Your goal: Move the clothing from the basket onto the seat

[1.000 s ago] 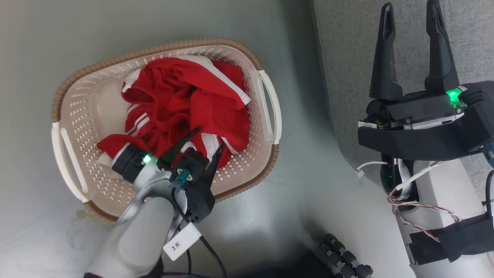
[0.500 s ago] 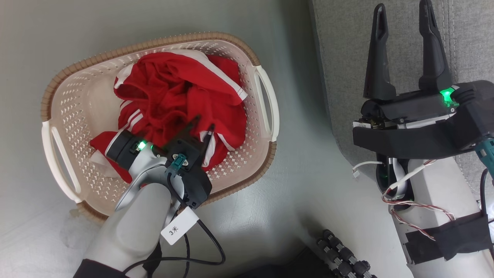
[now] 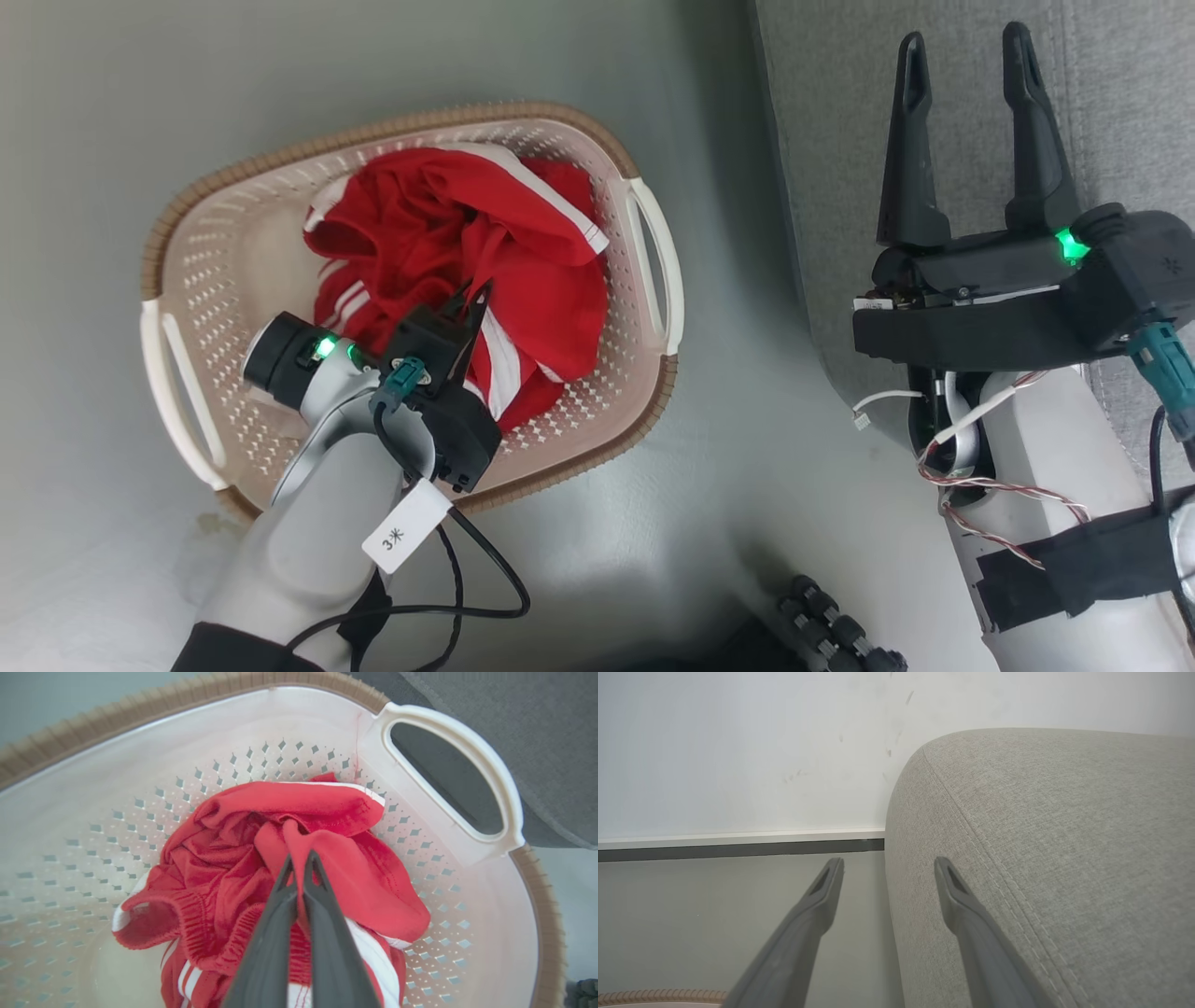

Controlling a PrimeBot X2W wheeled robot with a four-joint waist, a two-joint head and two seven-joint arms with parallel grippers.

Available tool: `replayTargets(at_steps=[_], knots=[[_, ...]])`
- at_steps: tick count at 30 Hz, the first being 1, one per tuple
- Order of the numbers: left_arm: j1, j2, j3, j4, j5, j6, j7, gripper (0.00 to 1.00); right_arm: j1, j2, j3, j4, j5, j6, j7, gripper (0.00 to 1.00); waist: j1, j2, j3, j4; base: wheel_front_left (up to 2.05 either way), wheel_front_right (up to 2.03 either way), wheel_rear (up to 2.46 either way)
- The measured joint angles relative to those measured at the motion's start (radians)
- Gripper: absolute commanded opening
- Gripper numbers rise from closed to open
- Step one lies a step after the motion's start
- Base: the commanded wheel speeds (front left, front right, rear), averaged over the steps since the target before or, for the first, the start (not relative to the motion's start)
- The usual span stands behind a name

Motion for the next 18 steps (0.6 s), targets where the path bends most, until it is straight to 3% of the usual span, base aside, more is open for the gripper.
replayTargets(at_steps=[18], knots=[[0.004,-0.005,-0.023,-0.111,-0.026,-0.026,0.0,0.0,0.054,0.0,-0.043,0.15,0.008,0.0,0.0,1.0,-0.0001,0.0,-0.182,0.071,0.0,0.0,0.0]])
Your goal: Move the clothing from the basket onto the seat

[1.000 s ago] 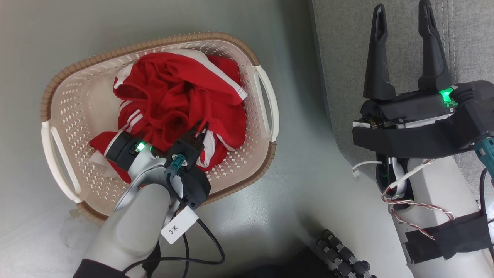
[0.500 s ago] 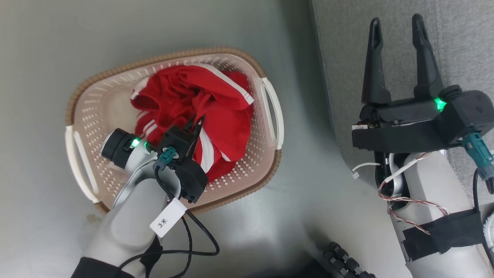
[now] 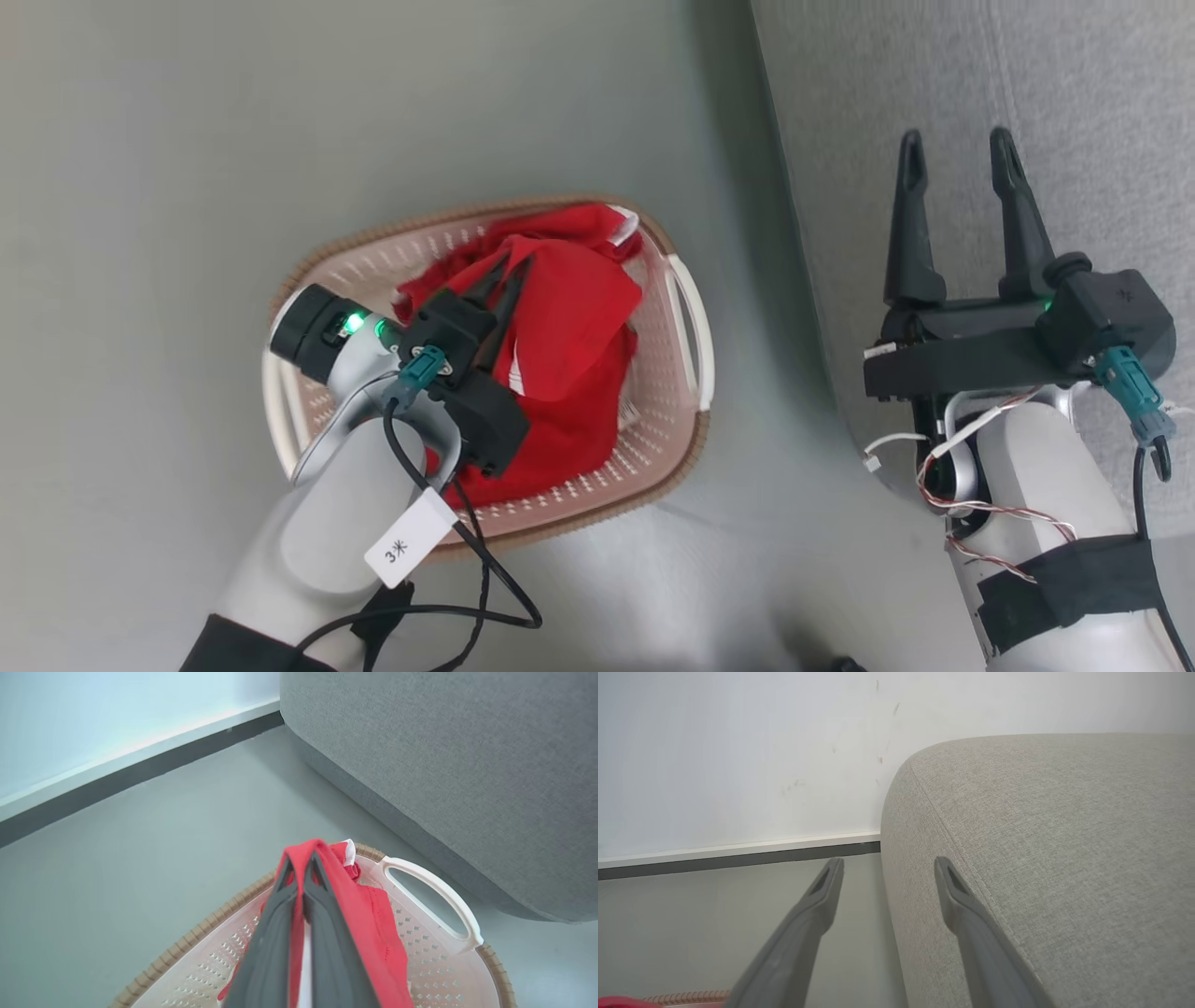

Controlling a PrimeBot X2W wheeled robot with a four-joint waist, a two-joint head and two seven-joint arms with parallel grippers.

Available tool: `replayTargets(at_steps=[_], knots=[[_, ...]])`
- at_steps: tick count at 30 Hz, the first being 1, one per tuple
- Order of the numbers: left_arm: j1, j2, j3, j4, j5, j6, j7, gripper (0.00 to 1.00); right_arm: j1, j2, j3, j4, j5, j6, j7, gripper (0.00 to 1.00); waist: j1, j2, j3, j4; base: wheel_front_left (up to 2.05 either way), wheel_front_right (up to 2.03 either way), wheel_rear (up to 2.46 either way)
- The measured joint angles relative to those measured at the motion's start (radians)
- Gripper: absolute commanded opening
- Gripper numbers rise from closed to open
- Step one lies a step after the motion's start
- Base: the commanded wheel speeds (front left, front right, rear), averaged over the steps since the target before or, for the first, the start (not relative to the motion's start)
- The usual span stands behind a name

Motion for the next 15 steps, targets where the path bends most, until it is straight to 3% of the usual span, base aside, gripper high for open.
replayTargets(at_steps=[15], knots=[[0.008,0.017,0.003,-0.083,-0.051,-0.009,0.0,0.0,0.054,-0.006,-0.029,0.118,0.002,0.01,0.0,1.0,-0.0001,0.0,-0.191,0.088,0.0,0.0,0.0]])
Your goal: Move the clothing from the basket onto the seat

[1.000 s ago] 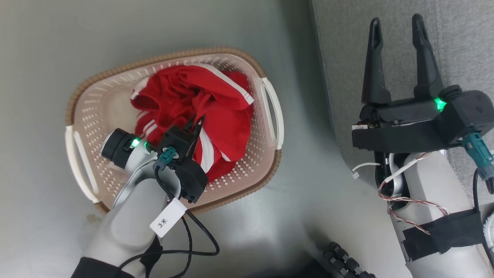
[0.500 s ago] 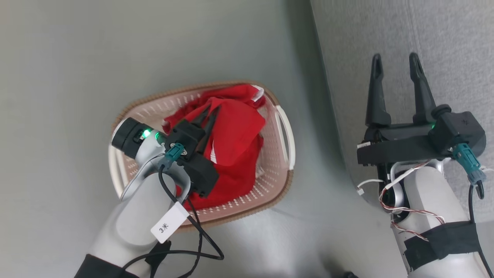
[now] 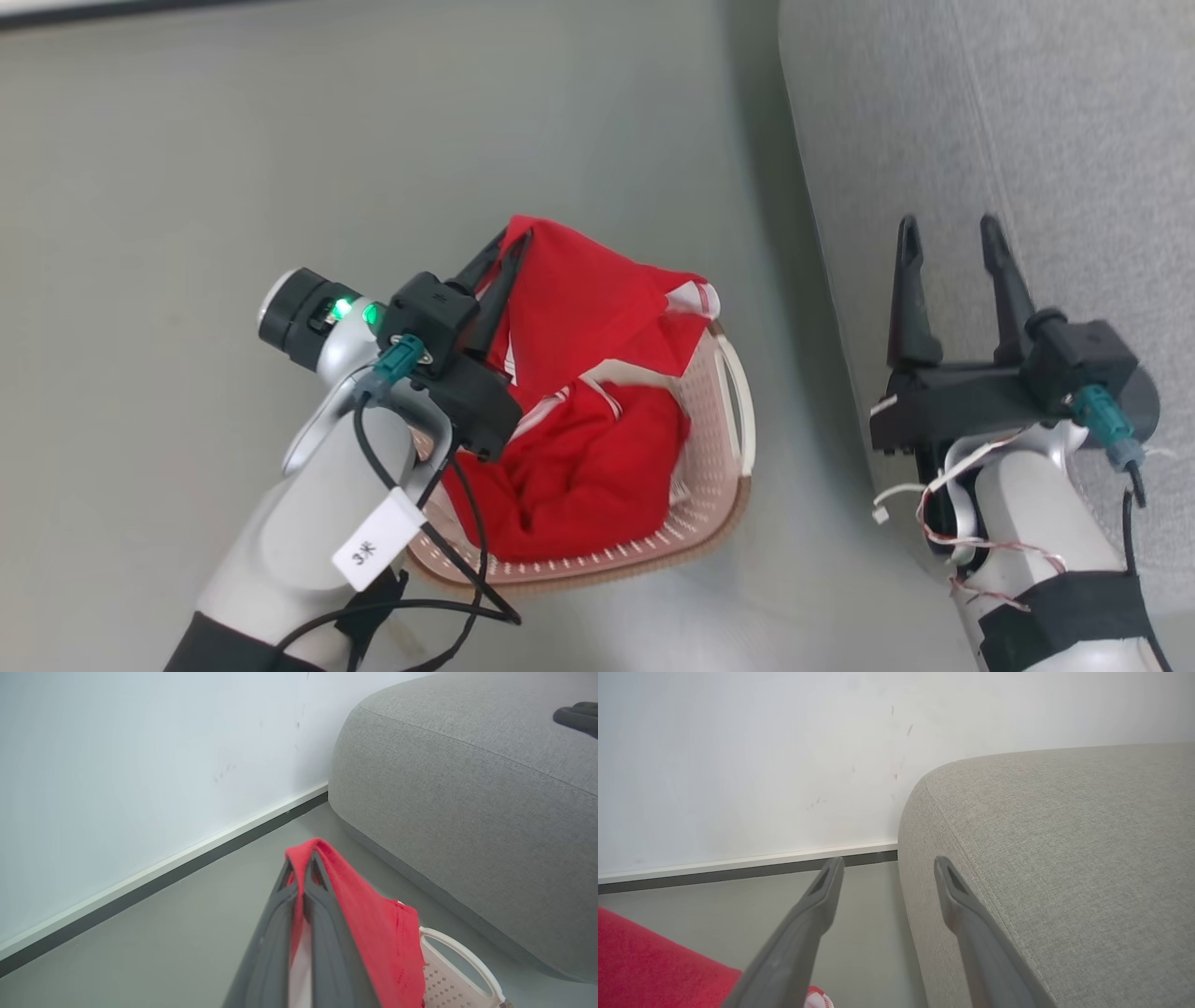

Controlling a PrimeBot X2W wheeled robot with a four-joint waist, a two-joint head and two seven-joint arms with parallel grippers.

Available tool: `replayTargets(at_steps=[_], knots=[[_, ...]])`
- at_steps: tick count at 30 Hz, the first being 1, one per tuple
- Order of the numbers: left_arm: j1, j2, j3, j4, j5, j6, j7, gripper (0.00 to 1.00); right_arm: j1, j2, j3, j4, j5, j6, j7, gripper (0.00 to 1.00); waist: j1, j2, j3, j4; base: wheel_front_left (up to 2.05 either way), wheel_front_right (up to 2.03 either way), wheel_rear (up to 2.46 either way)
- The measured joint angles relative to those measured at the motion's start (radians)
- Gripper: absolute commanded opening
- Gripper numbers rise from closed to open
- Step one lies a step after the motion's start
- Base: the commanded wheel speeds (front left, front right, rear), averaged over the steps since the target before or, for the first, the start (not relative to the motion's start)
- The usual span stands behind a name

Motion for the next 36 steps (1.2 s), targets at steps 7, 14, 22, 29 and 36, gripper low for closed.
replayTargets(at_steps=[7,14,22,29,36], knots=[[0.0,0.02,0.005,-0.03,-0.019,-0.001,0.0,0.0,0.031,0.0,0.003,0.049,0.0,0.017,0.0,1.0,-0.0001,0.0,-0.093,0.034,0.0,0.0,0.0],[0.011,0.03,0.003,-0.043,-0.054,-0.007,0.0,0.0,0.072,0.001,0.002,0.086,0.006,0.027,0.0,1.0,-0.0001,-0.0001,-0.187,0.061,0.0,0.0,0.0],[0.028,0.042,-0.033,-0.058,-0.084,-0.007,0.0,0.0,0.118,0.001,0.001,0.123,0.006,0.045,0.0,1.0,-0.0001,-0.0001,-0.295,0.084,0.0,0.0,0.0],[0.049,0.048,-0.069,-0.061,-0.129,-0.007,0.0,0.0,0.167,0.001,0.017,0.159,0.006,0.066,0.0,1.0,-0.0001,-0.0001,-0.402,0.099,0.0,0.0,0.0],[0.092,0.053,-0.099,-0.06,-0.17,-0.008,0.0,0.0,0.223,0.003,0.038,0.188,0.006,0.088,0.0,1.0,0.0,0.0,-0.494,0.106,0.0,0.0,0.0]])
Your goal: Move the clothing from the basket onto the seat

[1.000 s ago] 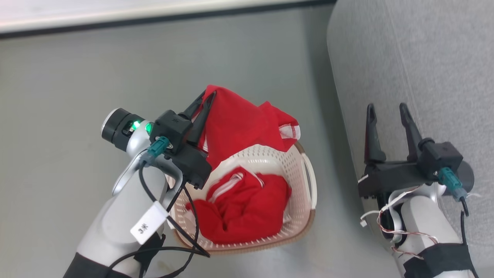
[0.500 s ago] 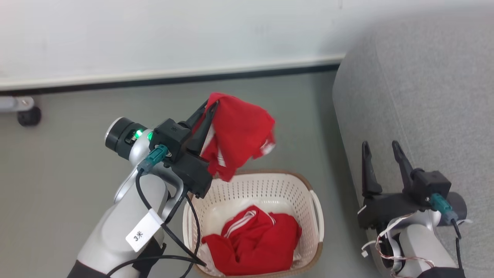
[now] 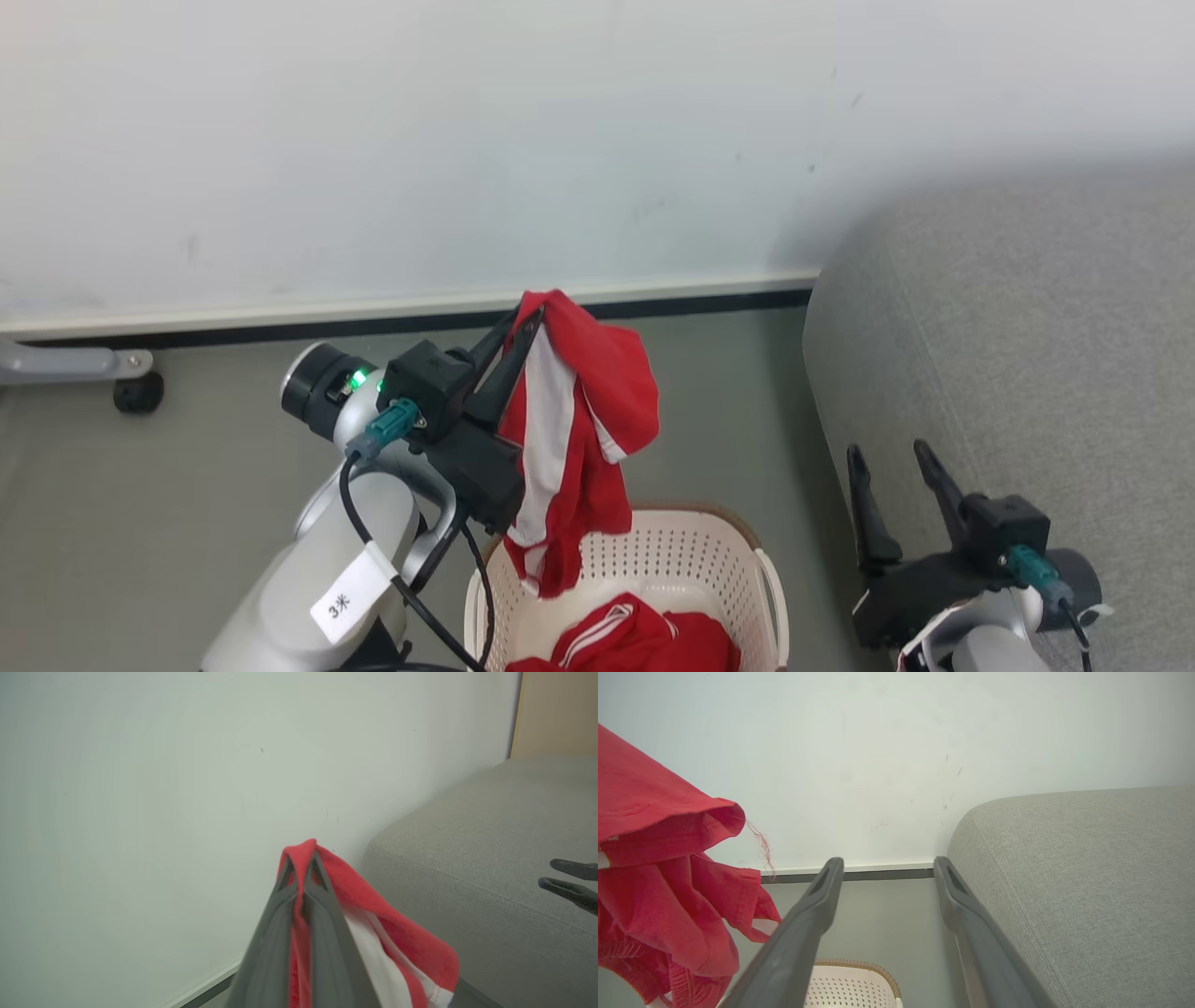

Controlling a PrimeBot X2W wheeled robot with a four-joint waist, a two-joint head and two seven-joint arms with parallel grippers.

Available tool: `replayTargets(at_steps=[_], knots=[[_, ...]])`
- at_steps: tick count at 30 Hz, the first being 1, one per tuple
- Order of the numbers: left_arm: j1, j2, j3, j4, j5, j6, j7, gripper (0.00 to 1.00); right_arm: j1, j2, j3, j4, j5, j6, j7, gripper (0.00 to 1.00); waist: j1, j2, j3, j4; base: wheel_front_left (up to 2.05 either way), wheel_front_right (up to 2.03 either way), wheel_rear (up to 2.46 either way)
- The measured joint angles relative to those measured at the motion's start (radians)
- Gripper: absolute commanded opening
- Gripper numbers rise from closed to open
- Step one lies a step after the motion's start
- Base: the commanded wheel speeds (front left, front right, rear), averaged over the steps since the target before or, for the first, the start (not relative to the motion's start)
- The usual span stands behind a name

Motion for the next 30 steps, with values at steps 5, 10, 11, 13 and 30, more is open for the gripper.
replayTargets(at_steps=[5,10,11,13,30], knots=[[0.035,0.0,-0.024,0.0,-0.018,0.0,0.0,0.0,0.043,0.001,0.015,0.018,0.0,0.013,0.0,1.0,0.0,0.0,-0.066,0.003,0.0,0.0,0.0],[0.074,0.001,-0.042,-0.021,-0.025,0.0,0.0,0.0,0.085,0.002,0.039,0.018,-0.003,0.031,0.0,1.0,0.0,0.0,-0.127,0.005,0.0,0.0,0.0],[0.08,0.002,-0.044,-0.027,-0.028,0.0,0.0,0.0,0.09,0.002,0.044,0.019,-0.005,0.036,0.0,1.0,0.0,0.0,-0.137,0.005,0.0,0.0,0.0],[0.087,0.003,-0.045,-0.039,-0.042,0.0,0.0,0.0,0.093,0.002,0.058,0.02,-0.011,0.045,0.0,1.0,0.0,0.0,-0.155,0.006,0.0,0.0,0.0],[0.094,-0.002,-0.073,-0.1,-0.061,0.0,0.047,0.0,0.035,0.005,0.294,0.077,-0.053,0.132,0.0,1.0,0.0001,0.0001,-0.182,0.013,0.0,0.0,0.0]])
